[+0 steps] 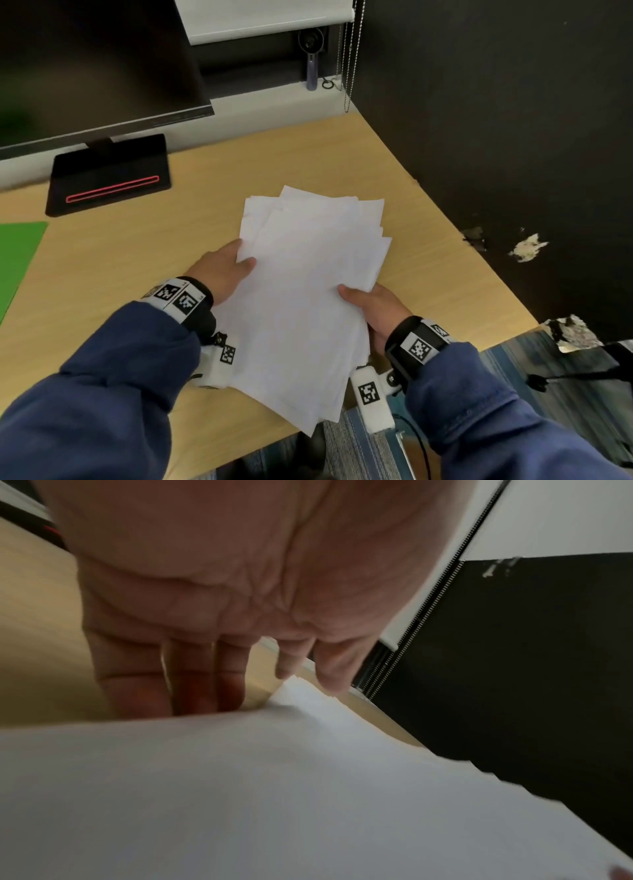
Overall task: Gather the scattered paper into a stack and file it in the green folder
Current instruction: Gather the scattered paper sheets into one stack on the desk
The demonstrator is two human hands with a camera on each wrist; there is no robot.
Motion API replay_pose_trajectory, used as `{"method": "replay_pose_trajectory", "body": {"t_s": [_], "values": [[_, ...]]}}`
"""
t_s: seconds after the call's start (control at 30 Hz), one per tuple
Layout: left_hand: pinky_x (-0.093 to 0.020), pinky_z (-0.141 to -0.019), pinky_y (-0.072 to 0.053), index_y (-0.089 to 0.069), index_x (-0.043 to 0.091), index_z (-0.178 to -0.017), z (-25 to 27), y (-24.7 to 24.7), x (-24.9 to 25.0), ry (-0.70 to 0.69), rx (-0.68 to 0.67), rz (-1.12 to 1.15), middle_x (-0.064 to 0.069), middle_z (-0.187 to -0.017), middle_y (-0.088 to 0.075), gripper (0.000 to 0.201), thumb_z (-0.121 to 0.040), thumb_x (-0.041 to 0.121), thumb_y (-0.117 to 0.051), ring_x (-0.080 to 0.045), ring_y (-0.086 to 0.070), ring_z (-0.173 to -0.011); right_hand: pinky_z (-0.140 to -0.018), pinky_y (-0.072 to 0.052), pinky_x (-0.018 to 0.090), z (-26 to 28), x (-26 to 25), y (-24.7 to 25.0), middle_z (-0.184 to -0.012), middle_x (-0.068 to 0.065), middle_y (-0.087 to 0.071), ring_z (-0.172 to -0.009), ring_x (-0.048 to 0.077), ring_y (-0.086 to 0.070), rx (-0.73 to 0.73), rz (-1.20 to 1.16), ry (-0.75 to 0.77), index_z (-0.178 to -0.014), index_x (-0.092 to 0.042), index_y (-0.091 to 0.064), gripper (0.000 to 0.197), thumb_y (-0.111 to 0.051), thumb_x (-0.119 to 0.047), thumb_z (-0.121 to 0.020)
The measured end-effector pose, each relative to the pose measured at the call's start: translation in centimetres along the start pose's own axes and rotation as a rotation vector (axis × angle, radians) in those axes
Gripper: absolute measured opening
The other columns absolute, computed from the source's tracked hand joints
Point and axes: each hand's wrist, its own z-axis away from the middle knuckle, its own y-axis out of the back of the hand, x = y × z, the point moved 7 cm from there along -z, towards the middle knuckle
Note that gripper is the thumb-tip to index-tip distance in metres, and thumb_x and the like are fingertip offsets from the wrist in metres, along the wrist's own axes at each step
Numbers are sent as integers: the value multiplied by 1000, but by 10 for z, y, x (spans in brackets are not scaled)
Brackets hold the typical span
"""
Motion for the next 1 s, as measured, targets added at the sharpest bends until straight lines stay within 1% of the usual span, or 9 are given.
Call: {"method": "replay_pose_trajectory", "body": {"t_s": [0.1, 0.17, 0.23, 0.33, 0.5, 0.6, 0.77, 0.9, 1.0], "values": [[-34, -74, -43, -56, 9, -107, 1, 6, -11, 111, 47, 165, -9, -99, -60, 47, -97, 53, -43, -26, -54, -78, -97, -54, 51, 1, 3, 2, -114, 13, -76, -108, 33, -71, 9, -73, 0, -121, -10, -67, 34, -72, -21, -90], [-35, -79, -46, -58, 10, -113, 1, 1, -13, 124, -17, 189, -8, -104, -64, 50, -96, 55, -43, -26, -59, -87, -95, -55, 49, 2, 1, 2, -112, 13, -77, -105, 33, -72, 29, -69, 25, -119, -10, -68, 32, -72, -22, -89], [-43, -99, -48, -56, 13, -131, -2, -2, -15, 128, -58, 218, -7, -123, -64, 64, -92, 62, -46, -30, -61, -110, -96, -55, 49, 4, -2, 1, -115, 13, -76, -106, 33, -72, 28, -59, 62, -119, -10, -69, 32, -72, -21, -89], [-54, -102, -49, -62, 21, -122, -5, -4, -27, 147, -68, 380, -5, -121, -70, 77, -68, 74, -58, -33, -65, -111, -90, -58, 43, 12, -5, 0, -114, 11, -76, -105, 29, -72, -7, -86, 84, -119, -12, -69, 29, -70, -19, -91], [-55, -102, -49, -56, 19, -130, 14, -16, -15, 118, -106, 658, -9, -127, -68, 40, -91, 18, -63, -33, -65, -113, -94, -56, 46, 17, -9, 1, -116, 14, -75, -107, 31, -71, -58, -89, 79, -121, -9, -69, 32, -70, -20, -91], [-52, -101, -49, -55, 23, -131, 20, -23, -11, 68, -129, 625, -5, -124, -68, 51, -92, -9, -46, -32, -65, -112, -96, -55, 49, 10, -4, 6, -115, 13, -76, -107, 32, -72, -24, -55, 56, -121, -11, -68, 33, -72, -22, -90], [-32, -71, -56, -63, 25, -120, 20, -17, -17, 52, -112, 568, -7, -102, -74, 58, -85, -18, -45, -25, -69, -85, -96, -55, 48, -6, -6, 18, -118, 9, -74, -107, 29, -71, 112, 38, 136, -122, -14, -64, 29, -66, -14, -93], [-46, -100, -50, -53, 21, -137, 12, -8, -5, 8, 38, 544, -8, -125, -65, 56, -89, -8, -60, -30, -62, -110, -101, -52, 49, -17, -15, 8, -120, 6, -71, -108, 27, -68, 157, 236, 176, -116, -24, -61, 31, -53, -7, -91], [-51, -104, -48, -48, 20, -144, 2, -7, -11, 10, 9, 463, -6, -132, -63, 68, -83, -7, -63, -32, -60, -117, -101, -52, 50, -15, -16, 6, -119, 7, -70, -109, 28, -67, 162, 202, 170, -110, -29, -61, 28, -55, -9, -92]]}}
